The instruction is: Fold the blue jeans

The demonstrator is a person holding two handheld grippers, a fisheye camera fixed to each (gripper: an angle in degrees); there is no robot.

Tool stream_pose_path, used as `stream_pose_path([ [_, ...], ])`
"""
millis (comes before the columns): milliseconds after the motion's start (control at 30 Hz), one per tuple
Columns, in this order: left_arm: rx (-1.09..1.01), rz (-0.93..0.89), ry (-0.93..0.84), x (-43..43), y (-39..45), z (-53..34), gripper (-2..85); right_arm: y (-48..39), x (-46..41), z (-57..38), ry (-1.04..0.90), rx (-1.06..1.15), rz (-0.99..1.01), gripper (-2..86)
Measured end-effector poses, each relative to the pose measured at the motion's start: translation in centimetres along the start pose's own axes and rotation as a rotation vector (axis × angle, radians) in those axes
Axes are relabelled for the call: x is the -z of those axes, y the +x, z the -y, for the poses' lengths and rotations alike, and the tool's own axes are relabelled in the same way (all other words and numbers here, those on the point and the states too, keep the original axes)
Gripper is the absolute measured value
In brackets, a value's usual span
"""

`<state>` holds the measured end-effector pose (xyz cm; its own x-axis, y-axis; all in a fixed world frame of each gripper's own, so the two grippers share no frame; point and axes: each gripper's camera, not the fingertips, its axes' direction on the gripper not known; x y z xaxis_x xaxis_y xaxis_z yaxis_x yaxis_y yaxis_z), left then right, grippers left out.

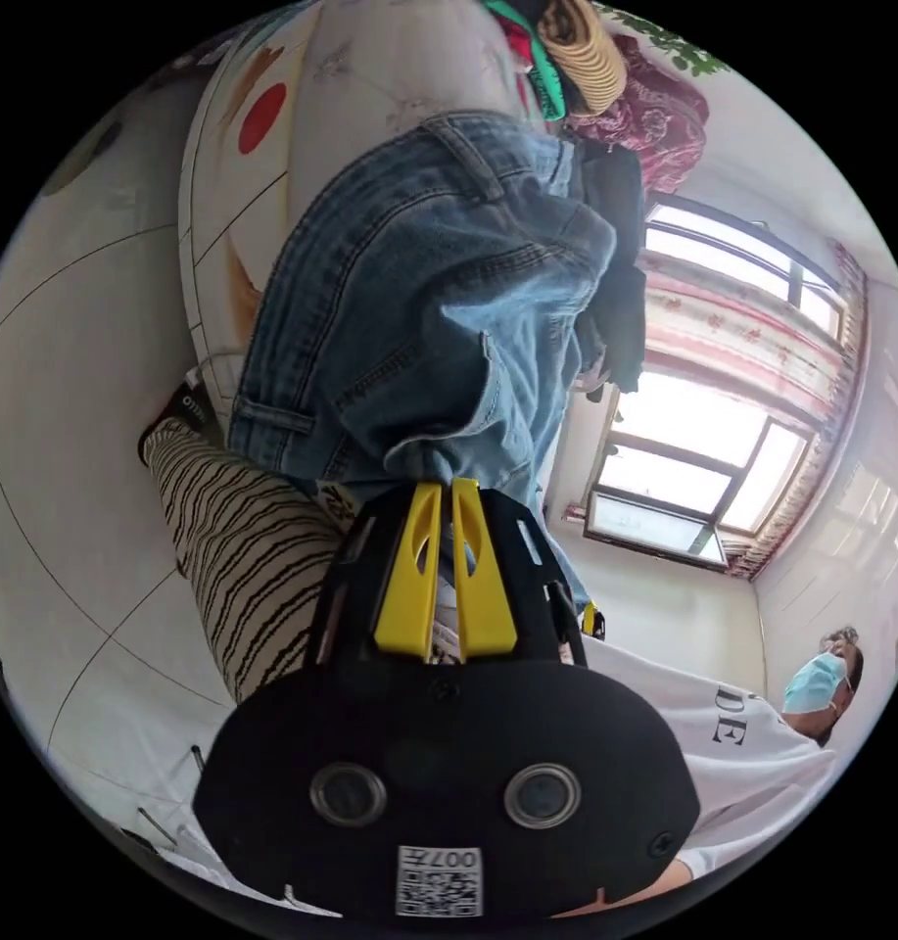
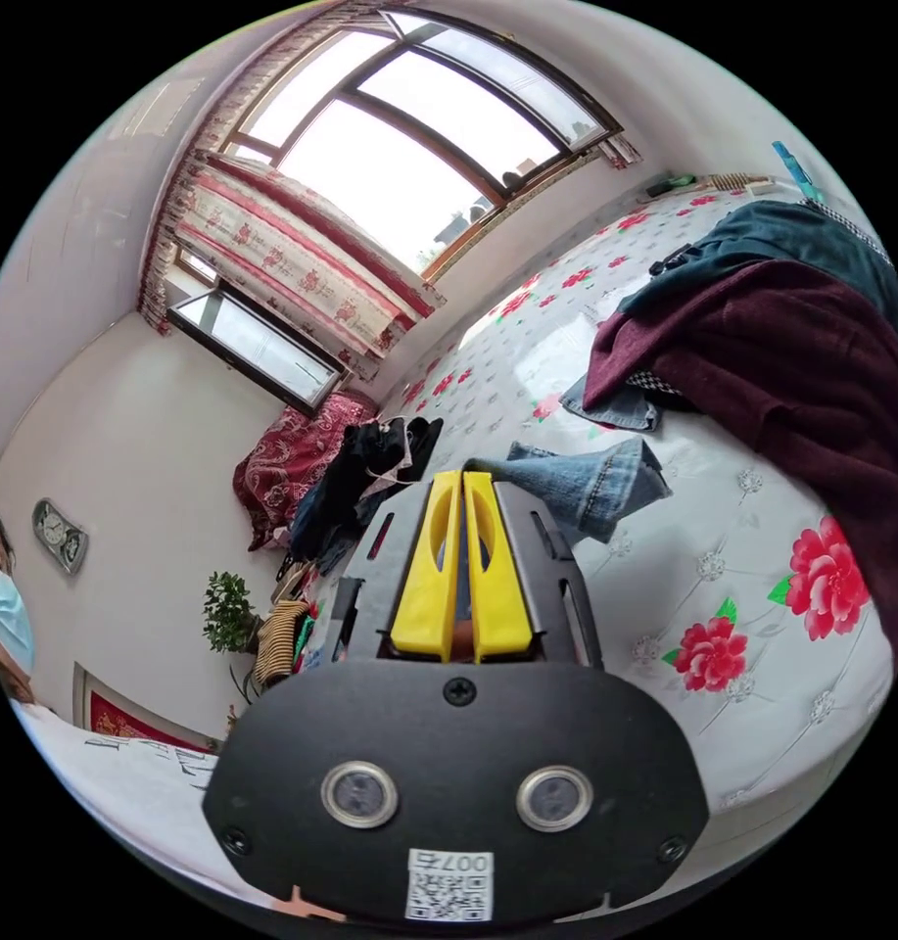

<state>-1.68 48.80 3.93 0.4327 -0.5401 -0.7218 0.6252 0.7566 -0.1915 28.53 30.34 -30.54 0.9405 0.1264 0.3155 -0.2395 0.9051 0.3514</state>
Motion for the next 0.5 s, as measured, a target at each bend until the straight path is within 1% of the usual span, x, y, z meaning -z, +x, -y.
stream_pose_path([
  [33,-0.021,-0.023,0.020,0.6,0.4,-0.4,-0.7,0.1,0.8,-0.3,0.015,0.003,0.031,-0.2],
  [100,-0.139,-0.184,0.084,3.2,2.8,-1.7,-0.8,0.2,2.4,-0.7,0.052,0.014,0.095,-0.2],
  [133,-0.171,-0.227,0.095,3.8,3.6,-1.9,-0.9,0.2,3.5,-1.0,0.085,0.017,0.133,-0.2],
  [200,-0.345,-0.326,0.135,6.2,8.4,-2.8,-0.9,0.0,5.5,-1.4,0.143,0.026,0.178,-0.2],
  [233,-0.392,-0.342,0.141,6.9,9.7,-3.1,-0.9,-0.2,7.1,-1.6,0.186,0.033,0.207,-0.2],
  [300,-0.555,-0.387,0.140,8.9,14.8,-4.5,-0.9,-0.7,9.7,-1.8,0.266,0.052,0.248,-0.2],
  [333,-0.591,-0.398,0.135,9.2,16.0,-4.9,-0.9,-1.1,11.7,-1.8,0.321,0.070,0.265,-0.3],
  [400,-0.713,-0.450,0.107,10.3,20.4,-7.2,-0.9,-2.1,14.7,-1.9,0.406,0.106,0.262,-0.3],
  [500,-0.850,-0.537,0.086,10.7,24.8,-10.4,-0.9,-4.7,18.9,-2.0,0.530,0.193,0.192,-0.3],
])
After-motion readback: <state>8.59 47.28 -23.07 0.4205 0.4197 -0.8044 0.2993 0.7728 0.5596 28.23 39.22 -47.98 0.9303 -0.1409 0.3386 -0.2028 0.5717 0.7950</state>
